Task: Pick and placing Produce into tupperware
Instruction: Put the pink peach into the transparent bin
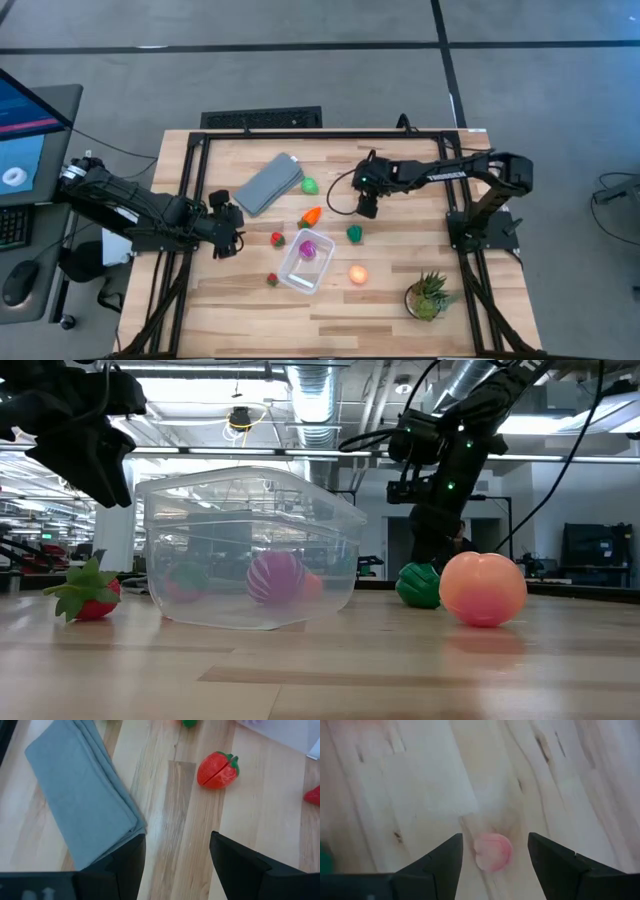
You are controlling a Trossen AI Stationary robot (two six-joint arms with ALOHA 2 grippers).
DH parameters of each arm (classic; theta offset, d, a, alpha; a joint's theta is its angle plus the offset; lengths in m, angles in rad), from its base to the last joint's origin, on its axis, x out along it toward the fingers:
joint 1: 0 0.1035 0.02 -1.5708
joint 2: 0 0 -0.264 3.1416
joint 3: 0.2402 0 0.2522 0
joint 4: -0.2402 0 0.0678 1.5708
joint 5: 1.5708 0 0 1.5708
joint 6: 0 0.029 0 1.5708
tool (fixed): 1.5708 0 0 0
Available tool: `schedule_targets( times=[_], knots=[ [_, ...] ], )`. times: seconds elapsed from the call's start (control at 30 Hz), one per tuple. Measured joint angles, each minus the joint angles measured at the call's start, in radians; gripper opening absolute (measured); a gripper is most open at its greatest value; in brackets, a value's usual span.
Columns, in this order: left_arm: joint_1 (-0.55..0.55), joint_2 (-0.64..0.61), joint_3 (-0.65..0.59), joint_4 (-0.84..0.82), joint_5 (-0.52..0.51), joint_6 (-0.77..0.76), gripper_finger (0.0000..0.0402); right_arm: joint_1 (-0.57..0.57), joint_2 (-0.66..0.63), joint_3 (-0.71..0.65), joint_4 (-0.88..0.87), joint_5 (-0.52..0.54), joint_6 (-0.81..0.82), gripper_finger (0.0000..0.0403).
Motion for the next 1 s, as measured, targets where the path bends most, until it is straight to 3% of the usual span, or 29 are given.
schedule_targets(
  times=[1.0],
  knots=[
    [0.000,0.000,0.001,0.000,-0.002,-0.012,0.0210,-0.017,0.035,0.000,-0.027,-0.001,-0.042,0.0250]
  ],
)
